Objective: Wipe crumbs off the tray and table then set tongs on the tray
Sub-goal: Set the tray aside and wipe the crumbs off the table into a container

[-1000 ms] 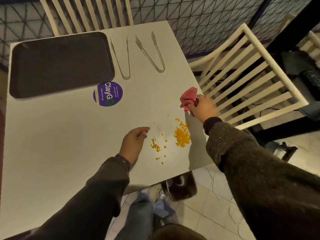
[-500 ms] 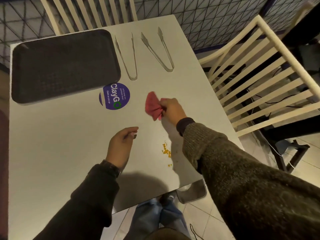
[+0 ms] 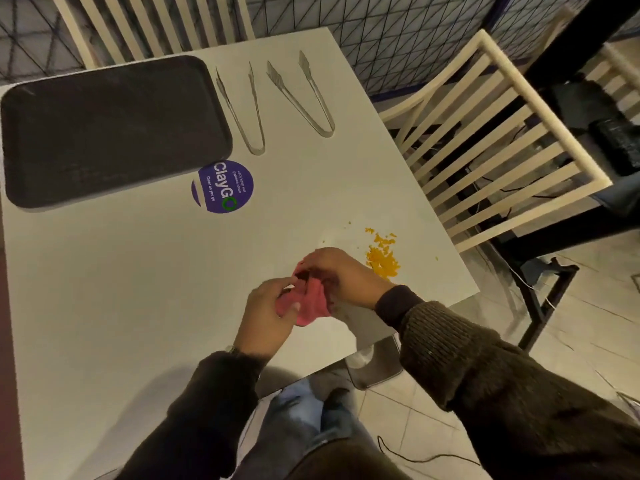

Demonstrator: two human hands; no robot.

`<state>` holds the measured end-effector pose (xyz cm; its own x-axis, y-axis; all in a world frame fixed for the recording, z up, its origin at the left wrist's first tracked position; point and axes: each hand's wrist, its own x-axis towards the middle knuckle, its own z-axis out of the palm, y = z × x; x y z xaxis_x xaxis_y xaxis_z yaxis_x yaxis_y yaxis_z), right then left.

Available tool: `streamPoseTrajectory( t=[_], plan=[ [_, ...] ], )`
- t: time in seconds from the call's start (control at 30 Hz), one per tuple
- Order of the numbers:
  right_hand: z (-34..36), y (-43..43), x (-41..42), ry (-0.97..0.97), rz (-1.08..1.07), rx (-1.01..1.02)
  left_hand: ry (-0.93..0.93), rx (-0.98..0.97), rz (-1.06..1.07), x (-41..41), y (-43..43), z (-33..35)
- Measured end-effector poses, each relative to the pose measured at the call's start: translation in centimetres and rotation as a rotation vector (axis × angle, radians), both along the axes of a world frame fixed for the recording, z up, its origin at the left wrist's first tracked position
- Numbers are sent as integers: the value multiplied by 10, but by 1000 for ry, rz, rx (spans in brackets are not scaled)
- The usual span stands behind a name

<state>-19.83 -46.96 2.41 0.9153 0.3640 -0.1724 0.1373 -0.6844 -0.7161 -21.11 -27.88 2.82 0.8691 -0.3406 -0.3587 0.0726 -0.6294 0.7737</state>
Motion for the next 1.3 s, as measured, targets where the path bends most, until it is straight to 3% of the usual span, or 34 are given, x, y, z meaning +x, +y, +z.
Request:
streamPoseTrajectory(
  t=[0.13,0.27,0.37,0.5,0.63,0.8,0.93,1.1,1.3],
  plan=[
    [25,-23,-30,-57,-436,-11,-63,113,-85,-15,-25,-11],
    [29,-49,-64,11,-626,9,-120,285,-97,-18,-44,-27],
    [20,-70,-88,35,-669,-12,-116,303,-42,-23,-56,-40],
    [10,-99,-110,50,-670,34,-71,275,195,-15,-73,-60],
    [-5,-125,-128,70,-628,68,-67,-98,589,-26,-77,-61],
    [-32,-154,-146,61,-592,47,-127,-42,924,-53,-72,-62],
    [-37,-168,-158,51,-607,23,-35,-19,880,-62,-74,-60],
    [-47,-179,-176,35,-664,33,91,-148,788,-42,-81,-65],
    [-58,-180,-186,52,-671,20,118,-182,635,-55,-126,-59]
  ],
)
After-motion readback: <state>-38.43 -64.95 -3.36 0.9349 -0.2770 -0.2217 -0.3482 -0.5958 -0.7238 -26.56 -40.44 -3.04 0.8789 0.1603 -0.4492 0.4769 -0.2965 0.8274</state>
